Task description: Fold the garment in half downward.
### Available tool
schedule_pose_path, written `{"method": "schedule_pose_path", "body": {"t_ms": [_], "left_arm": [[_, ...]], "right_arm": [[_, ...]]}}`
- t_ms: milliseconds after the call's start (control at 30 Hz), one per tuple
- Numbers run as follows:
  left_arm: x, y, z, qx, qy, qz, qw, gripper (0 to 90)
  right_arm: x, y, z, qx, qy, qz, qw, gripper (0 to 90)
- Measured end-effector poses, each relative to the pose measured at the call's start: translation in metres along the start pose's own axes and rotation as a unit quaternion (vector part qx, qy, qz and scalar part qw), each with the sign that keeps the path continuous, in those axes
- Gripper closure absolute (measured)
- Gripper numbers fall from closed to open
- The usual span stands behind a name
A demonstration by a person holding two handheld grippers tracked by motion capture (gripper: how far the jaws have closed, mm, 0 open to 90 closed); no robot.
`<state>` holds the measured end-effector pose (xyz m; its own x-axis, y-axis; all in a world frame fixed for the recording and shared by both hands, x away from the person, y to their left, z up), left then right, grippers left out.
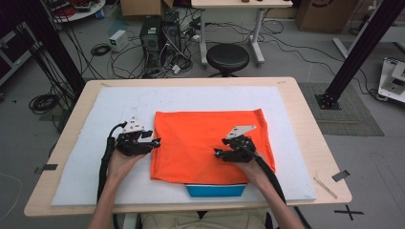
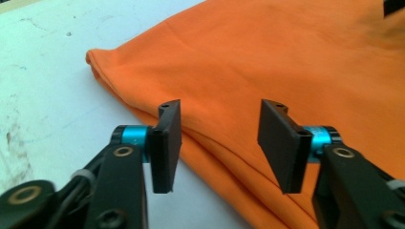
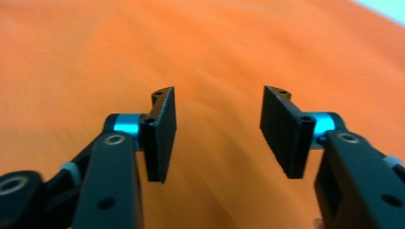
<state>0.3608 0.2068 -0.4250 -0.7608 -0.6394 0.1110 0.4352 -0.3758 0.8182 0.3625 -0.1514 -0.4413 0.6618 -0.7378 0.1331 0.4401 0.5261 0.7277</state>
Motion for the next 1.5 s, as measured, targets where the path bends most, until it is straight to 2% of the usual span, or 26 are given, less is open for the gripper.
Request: {"method": "schedule_pose_path", "body": {"t_ms": [67,167,233,300,367,433,500,567,633,733,800,833,867,900,933,1000,1067,1167,1233,1433,1500], "left_arm": [[0.009,-0.007,0.005,0.003,-0.008,-0.003,1.0,46.3],[0.023,-0.019,0.008,0.0,-0.02,-0.002,0.9998,44.1],[0.029,-0.026,0.009,-0.002,-0.025,0.003,0.9997,43.5],[0.035,-0.032,0.008,-0.012,-0.018,0.015,0.9997,39.9],[0.039,-0.037,0.007,-0.018,-0.015,0.024,0.9994,37.7],[0.042,-0.041,0.007,-0.024,-0.014,0.028,0.9992,34.8],[0.042,-0.044,0.007,-0.033,-0.018,0.036,0.9987,33.3],[0.042,-0.048,0.006,-0.039,-0.015,0.05,0.9979,31.5],[0.04,-0.051,0.003,-0.043,-0.018,0.061,0.997,31.1],[0.041,-0.052,0.003,-0.036,-0.014,0.062,0.9973,32.5],[0.044,-0.053,0.003,-0.034,-0.022,0.057,0.9976,39.0],[0.045,-0.053,0.004,-0.036,-0.033,0.053,0.9974,44.9],[0.046,-0.052,0.003,-0.037,-0.041,0.049,0.9973,52.5],[0.048,-0.052,0.002,-0.035,-0.049,0.051,0.9969,58.8],[0.048,-0.051,0.002,-0.034,-0.056,0.052,0.9965,64.9],[0.048,-0.051,0.001,-0.032,-0.061,0.042,0.9967,76.0],[0.05,-0.05,0.0,-0.028,-0.059,0.044,0.9969,81.0],[0.052,-0.049,-0.001,-0.028,-0.058,0.037,0.9972,81.9],[0.054,-0.049,-0.003,-0.021,-0.061,0.039,0.9971,82.0],[0.062,-0.048,-0.005,-0.023,-0.073,0.031,0.9966,82.3],[0.066,-0.05,-0.004,-0.021,-0.078,0.033,0.9962,82.5]], "right_arm": [[0.008,-0.011,0.016,0.011,-0.033,-0.004,0.9994,45.7],[0.022,-0.035,0.039,0.018,-0.068,-0.031,0.997,44.4],[0.033,-0.053,0.052,0.015,-0.103,-0.044,0.9936,43.4],[0.045,-0.068,0.064,0.011,-0.12,-0.067,0.9905,42.1],[0.055,-0.082,0.074,-0.002,-0.143,-0.089,0.9856,41.1],[0.064,-0.095,0.08,-0.016,-0.152,-0.108,0.9823,39.6],[0.07,-0.107,0.084,-0.023,-0.149,-0.128,0.9803,39.9],[0.072,-0.114,0.084,-0.036,-0.123,-0.146,0.9809,40.4],[0.072,-0.119,0.084,-0.029,-0.104,-0.157,0.9818,46.6],[0.073,-0.119,0.082,-0.024,-0.074,-0.164,0.9834,55.2],[0.071,-0.116,0.08,-0.025,-0.056,-0.159,0.9853,61.7],[0.07,-0.115,0.079,-0.028,-0.056,-0.159,0.9852,66.1],[0.069,-0.114,0.078,-0.027,-0.047,-0.156,0.9863,73.6],[0.068,-0.113,0.077,-0.026,-0.041,-0.155,0.9867,76.4],[0.068,-0.113,0.077,-0.023,-0.041,-0.154,0.987,83.0],[0.069,-0.113,0.079,-0.021,-0.041,-0.157,0.9866,85.7],[0.07,-0.115,0.081,-0.021,-0.046,-0.155,0.9866,86.6],[0.071,-0.118,0.086,-0.023,-0.062,-0.151,0.9863,87.0],[0.072,-0.121,0.088,-0.023,-0.062,-0.156,0.9856,87.1],[0.073,-0.126,0.097,-0.022,-0.075,-0.148,0.9859,87.0],[0.074,-0.13,0.103,-0.023,-0.074,-0.153,0.9852,86.9]]}}
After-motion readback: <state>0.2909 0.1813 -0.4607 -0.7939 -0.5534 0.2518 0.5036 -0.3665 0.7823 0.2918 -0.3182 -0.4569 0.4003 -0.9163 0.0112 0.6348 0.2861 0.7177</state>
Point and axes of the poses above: each handheld gripper's, and its own axes: z roughly backward along the jaws, y roughly out of its top, x roughly to its right, the point moved 2 cm from there along -z, roughly forward along the jaws, and after that the axes turned 10 degrees about -y, right-handed, at the moved point
